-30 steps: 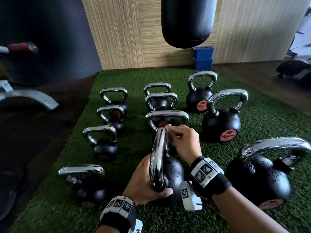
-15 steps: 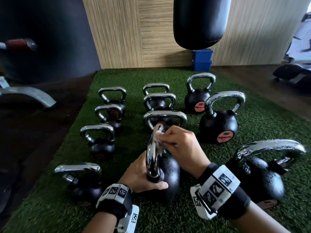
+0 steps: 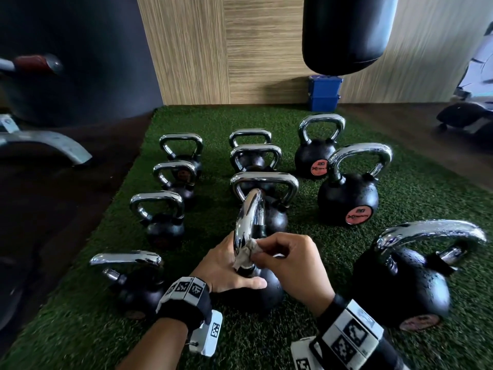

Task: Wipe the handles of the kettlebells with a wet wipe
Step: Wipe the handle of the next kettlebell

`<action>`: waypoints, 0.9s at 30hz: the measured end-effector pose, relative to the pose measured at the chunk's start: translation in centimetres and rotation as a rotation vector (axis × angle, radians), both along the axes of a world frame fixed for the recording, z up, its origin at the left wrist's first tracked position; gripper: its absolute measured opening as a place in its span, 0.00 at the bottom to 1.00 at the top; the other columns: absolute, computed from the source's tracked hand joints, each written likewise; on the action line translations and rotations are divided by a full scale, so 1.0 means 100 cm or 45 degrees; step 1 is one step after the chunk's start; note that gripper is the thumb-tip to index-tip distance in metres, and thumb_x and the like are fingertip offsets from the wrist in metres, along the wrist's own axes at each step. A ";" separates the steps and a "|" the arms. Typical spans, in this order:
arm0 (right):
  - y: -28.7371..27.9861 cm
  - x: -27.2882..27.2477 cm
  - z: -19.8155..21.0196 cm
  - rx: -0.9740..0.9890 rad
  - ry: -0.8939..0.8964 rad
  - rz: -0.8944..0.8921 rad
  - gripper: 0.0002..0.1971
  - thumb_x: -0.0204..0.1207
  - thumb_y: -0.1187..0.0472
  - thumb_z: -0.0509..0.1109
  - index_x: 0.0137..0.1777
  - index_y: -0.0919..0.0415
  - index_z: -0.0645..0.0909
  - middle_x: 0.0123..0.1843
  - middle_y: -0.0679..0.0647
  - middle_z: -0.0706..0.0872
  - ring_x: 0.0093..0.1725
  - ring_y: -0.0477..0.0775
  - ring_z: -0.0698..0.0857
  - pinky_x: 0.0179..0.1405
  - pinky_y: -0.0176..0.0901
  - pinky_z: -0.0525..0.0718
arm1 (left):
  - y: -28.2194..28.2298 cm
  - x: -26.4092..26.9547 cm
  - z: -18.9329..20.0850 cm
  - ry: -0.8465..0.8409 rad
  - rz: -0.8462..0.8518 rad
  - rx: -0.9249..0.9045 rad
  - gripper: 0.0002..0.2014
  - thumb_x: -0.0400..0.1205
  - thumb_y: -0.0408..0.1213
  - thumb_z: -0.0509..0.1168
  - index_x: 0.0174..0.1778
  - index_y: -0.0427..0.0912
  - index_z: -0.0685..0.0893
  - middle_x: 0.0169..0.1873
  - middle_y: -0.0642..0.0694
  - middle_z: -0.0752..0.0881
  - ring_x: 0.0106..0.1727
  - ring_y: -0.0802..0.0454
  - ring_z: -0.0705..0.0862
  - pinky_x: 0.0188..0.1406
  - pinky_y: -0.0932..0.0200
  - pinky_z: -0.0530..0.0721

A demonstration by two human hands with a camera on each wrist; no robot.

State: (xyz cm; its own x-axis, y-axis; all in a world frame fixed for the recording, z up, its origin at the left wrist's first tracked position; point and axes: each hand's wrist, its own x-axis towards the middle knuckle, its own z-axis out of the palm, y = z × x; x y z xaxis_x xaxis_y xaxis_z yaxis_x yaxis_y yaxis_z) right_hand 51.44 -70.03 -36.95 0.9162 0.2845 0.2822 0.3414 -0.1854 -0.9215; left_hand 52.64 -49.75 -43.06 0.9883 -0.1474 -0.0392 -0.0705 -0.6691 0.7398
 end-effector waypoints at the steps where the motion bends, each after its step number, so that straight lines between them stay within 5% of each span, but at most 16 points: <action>1: 0.000 -0.001 -0.003 0.024 0.014 0.007 0.09 0.66 0.64 0.85 0.44 0.52 0.93 0.40 0.45 0.94 0.42 0.47 0.93 0.48 0.54 0.92 | 0.000 -0.001 -0.001 -0.013 0.002 -0.025 0.51 0.51 0.77 0.81 0.72 0.73 0.74 0.61 0.71 0.86 0.57 0.72 0.87 0.66 0.54 0.87; 7: -0.005 -0.008 -0.026 -0.008 0.033 0.059 0.06 0.69 0.61 0.84 0.44 0.52 0.93 0.41 0.45 0.93 0.42 0.45 0.92 0.46 0.42 0.89 | -0.002 -0.010 -0.006 -0.186 -0.020 0.017 0.56 0.53 0.77 0.79 0.78 0.64 0.71 0.72 0.68 0.78 0.73 0.73 0.75 0.77 0.57 0.77; 12: -0.016 -0.002 -0.029 -0.261 -0.075 0.196 0.06 0.73 0.58 0.81 0.49 0.50 0.93 0.45 0.43 0.89 0.45 0.43 0.89 0.48 0.40 0.87 | -0.008 -0.023 -0.008 -0.261 -0.046 -0.157 0.51 0.57 0.57 0.88 0.72 0.81 0.64 0.68 0.60 0.83 0.70 0.64 0.82 0.71 0.51 0.84; 18: -0.009 0.025 -0.012 -0.565 -0.051 0.458 0.09 0.78 0.65 0.76 0.52 0.51 0.93 0.42 0.41 0.85 0.43 0.33 0.85 0.43 0.28 0.80 | -0.006 -0.022 -0.015 -0.286 -0.050 -0.172 0.55 0.57 0.58 0.89 0.78 0.67 0.65 0.71 0.56 0.82 0.74 0.60 0.80 0.76 0.48 0.80; 21: -0.005 0.032 -0.002 -0.557 -0.057 0.631 0.06 0.80 0.67 0.73 0.49 0.60 0.92 0.46 0.49 0.88 0.46 0.47 0.88 0.48 0.47 0.87 | -0.005 -0.021 -0.018 -0.292 -0.082 -0.163 0.52 0.58 0.59 0.88 0.77 0.60 0.70 0.66 0.57 0.84 0.70 0.59 0.83 0.72 0.55 0.82; 24: -0.006 0.035 0.006 -0.421 0.022 0.731 0.07 0.81 0.69 0.72 0.54 0.68 0.90 0.56 0.60 0.88 0.55 0.64 0.89 0.57 0.62 0.88 | -0.006 -0.020 -0.022 -0.273 -0.109 -0.234 0.49 0.61 0.53 0.90 0.75 0.52 0.72 0.54 0.54 0.90 0.56 0.56 0.91 0.57 0.67 0.86; 27: -0.001 0.039 0.008 -0.426 0.122 0.809 0.08 0.81 0.73 0.70 0.56 0.74 0.88 0.59 0.68 0.86 0.57 0.73 0.87 0.59 0.74 0.84 | -0.006 -0.018 -0.023 -0.306 -0.076 -0.236 0.53 0.58 0.54 0.90 0.78 0.55 0.70 0.59 0.54 0.88 0.62 0.55 0.89 0.64 0.56 0.86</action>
State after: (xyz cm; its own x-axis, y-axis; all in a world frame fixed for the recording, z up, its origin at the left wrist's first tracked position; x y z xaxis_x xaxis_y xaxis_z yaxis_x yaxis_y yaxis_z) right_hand 55.37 -70.15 -36.17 0.5614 0.8274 0.0132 0.3974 -0.2556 -0.8813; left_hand 50.84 -50.31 -45.38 0.9554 -0.1884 0.2276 -0.2934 -0.5135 0.8064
